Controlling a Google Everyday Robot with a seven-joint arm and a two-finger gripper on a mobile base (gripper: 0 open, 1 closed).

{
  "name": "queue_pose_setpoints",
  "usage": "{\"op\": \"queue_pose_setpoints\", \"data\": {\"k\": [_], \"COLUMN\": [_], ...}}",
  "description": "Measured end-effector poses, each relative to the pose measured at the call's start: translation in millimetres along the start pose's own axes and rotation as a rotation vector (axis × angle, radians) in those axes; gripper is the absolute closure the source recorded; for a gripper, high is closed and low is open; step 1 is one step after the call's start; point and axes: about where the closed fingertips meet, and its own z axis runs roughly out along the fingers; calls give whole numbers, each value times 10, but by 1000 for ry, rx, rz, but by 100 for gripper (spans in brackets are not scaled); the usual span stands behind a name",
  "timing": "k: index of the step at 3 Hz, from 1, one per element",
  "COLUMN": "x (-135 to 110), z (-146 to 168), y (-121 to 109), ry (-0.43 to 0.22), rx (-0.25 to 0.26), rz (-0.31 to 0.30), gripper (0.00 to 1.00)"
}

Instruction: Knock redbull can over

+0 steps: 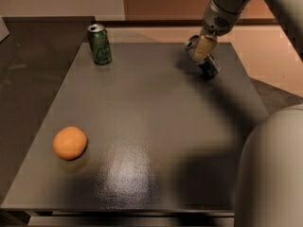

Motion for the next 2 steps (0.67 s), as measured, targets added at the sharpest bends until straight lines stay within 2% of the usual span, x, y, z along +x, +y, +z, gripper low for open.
{"op": "queue_pose_setpoints", "data": {"k": [1, 2], "x": [-22, -27], "z": [86, 117], "y": [69, 55], "ry": [55, 53], "rx": [-5, -2], "rz": [-45, -44], "gripper": [12, 0]}}
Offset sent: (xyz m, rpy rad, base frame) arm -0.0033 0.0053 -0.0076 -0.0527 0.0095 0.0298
